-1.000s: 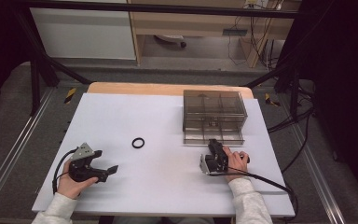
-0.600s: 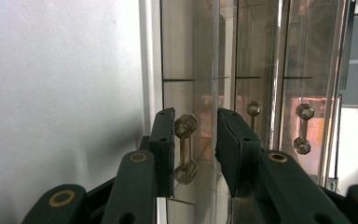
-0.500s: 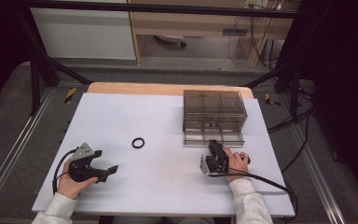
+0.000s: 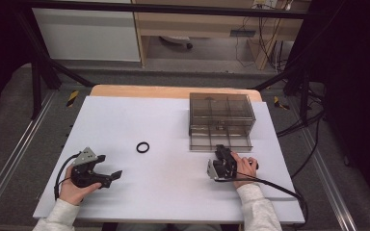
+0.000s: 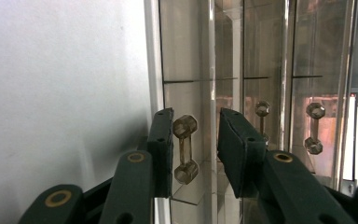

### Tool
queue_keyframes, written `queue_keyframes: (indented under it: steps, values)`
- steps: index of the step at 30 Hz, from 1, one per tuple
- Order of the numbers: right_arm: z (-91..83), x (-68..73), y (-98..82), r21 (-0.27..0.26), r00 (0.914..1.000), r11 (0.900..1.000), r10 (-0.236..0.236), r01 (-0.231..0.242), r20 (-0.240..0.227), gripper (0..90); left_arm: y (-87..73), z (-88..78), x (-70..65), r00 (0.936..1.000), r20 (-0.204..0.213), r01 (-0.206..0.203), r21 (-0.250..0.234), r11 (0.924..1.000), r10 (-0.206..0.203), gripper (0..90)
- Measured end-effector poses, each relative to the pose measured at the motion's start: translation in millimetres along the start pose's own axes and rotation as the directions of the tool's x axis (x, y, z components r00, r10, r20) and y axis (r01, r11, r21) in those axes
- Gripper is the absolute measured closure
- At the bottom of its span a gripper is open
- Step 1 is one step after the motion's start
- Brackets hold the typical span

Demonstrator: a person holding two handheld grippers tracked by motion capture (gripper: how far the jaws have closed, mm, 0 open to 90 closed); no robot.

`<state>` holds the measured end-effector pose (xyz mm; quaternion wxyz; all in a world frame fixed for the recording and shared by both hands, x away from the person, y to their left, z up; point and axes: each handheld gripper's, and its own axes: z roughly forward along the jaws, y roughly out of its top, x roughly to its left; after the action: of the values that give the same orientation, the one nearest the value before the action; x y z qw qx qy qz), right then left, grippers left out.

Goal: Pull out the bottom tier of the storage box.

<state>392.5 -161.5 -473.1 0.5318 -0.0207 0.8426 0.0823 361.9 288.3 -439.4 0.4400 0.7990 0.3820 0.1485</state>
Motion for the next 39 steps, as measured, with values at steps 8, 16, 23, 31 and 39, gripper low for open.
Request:
queue_keyframes:
  steps: [8,16,23,31,39]
  values:
    - [-3.7,-4.2,-0.3,-0.010,0.9989,0.999,0.044,-0.044,-0.012,59.0,0.1,0.0,-0.2,1.0000,0.000,-0.002,0.001,1.0000,0.002,4.2]
    - [-11.1,-12.3,-1.5,-0.036,0.9902,0.990,0.138,-0.139,-0.018,48.7,0.0,0.3,-0.3,1.0000,0.001,-0.002,0.002,1.0000,0.002,4.3]
    - [-15.3,-18.4,-2.2,-0.045,0.9673,0.967,0.247,-0.250,-0.059,37.3,0.1,0.2,-0.4,1.0000,0.002,-0.003,0.003,1.0000,0.003,4.2]
    - [-19.5,-26.7,-4.6,-0.024,0.9157,0.919,0.391,-0.395,-0.093,29.3,0.2,-0.1,-0.5,1.0000,0.001,-0.003,0.002,1.0000,0.003,4.3]
    - [-22.3,-31.3,-4.9,-0.001,0.8426,0.852,0.519,-0.524,-0.145,21.9,0.1,-0.2,-0.7,1.0000,-0.001,-0.003,0.003,1.0000,0.003,4.2]
